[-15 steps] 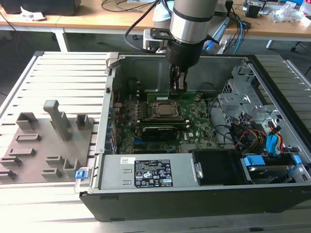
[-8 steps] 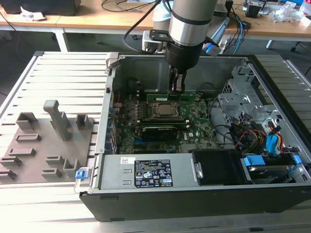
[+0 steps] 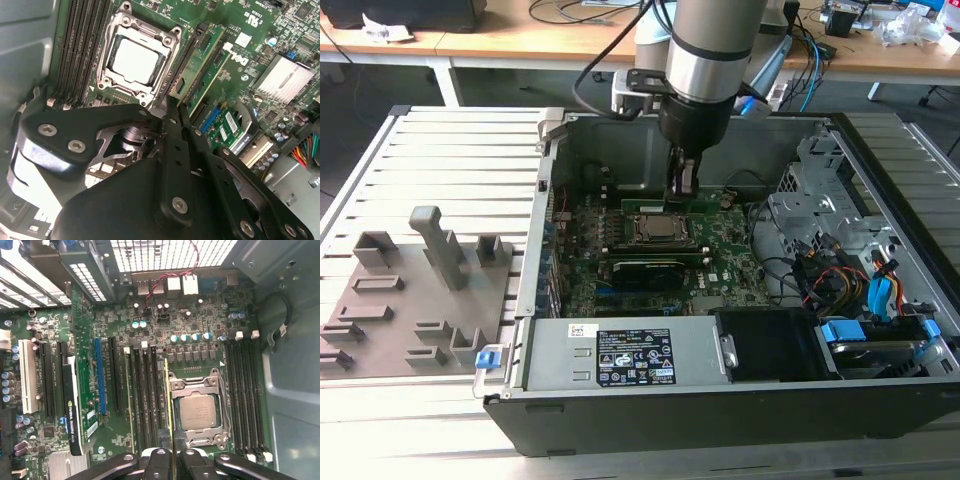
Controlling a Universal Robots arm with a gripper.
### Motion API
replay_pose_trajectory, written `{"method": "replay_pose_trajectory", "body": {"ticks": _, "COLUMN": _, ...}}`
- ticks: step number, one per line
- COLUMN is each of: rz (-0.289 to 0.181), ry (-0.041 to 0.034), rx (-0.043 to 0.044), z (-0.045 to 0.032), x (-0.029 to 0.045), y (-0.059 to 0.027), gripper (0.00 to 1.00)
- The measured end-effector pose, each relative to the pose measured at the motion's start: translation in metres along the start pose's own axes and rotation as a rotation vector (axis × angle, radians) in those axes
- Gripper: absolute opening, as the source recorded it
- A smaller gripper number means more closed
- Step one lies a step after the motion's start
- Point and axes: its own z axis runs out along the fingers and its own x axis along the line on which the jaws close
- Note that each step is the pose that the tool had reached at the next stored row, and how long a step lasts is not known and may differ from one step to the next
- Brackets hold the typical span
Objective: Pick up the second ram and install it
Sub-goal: 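Insert the second ram into the second slot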
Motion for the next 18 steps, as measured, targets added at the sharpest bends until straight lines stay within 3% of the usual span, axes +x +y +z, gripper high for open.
{"method": "replay_pose_trajectory", "body": {"ticks": 18, "rz": 0.0, "ry": -0.0001, "rx": 0.0, "z": 0.0206, "x": 0.0007, "y": -0.0011, "gripper": 0.14}}
